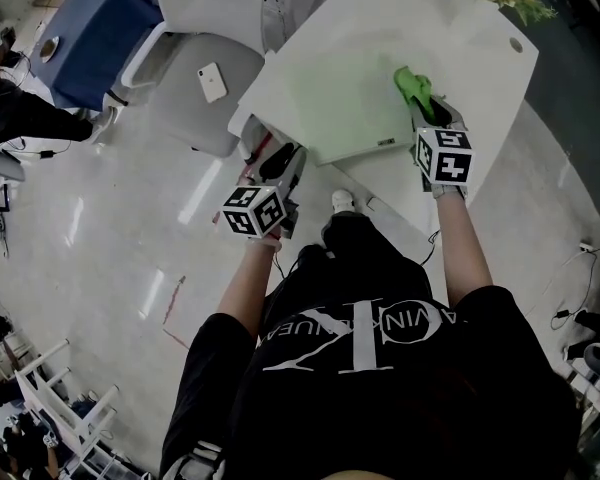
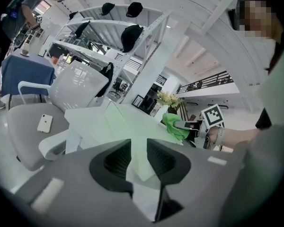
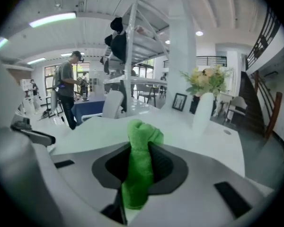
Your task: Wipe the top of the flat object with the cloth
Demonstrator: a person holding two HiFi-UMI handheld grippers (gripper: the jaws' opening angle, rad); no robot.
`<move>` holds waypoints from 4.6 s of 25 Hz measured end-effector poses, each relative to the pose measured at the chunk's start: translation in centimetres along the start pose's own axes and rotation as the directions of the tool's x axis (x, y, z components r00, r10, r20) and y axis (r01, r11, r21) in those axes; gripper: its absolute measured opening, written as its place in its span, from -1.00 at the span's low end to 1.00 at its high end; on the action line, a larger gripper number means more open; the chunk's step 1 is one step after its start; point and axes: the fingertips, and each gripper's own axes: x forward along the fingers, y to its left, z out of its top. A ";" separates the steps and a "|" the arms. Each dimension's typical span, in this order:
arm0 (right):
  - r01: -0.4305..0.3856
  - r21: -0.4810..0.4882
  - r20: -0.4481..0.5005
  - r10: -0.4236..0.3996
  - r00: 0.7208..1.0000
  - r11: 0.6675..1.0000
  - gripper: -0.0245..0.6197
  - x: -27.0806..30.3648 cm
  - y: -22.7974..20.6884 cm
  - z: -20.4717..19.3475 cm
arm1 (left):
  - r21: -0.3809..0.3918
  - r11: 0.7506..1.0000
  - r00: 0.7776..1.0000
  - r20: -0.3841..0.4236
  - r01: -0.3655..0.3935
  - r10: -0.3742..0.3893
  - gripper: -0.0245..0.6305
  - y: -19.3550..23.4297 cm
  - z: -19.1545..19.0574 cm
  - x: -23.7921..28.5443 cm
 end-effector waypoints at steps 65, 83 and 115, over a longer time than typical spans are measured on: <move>0.047 -0.033 -0.196 -0.053 0.979 0.998 -0.70 -2.4 -3.9 -6.7 | 0.039 0.999 0.989 -0.142 0.036 -0.030 -0.55 -2.5 -1.7 1.9; 0.245 0.256 -0.160 -0.209 0.965 0.935 -0.70 -2.7 -11.2 -9.1 | -0.116 0.986 0.993 0.000 0.118 -0.119 -0.71 -0.8 -1.8 0.5; 0.022 0.049 0.401 -0.040 0.915 0.999 -0.70 -8.2 -3.1 9.5 | 0.401 0.888 0.921 0.385 -0.224 0.058 -0.89 -2.5 19.4 -1.7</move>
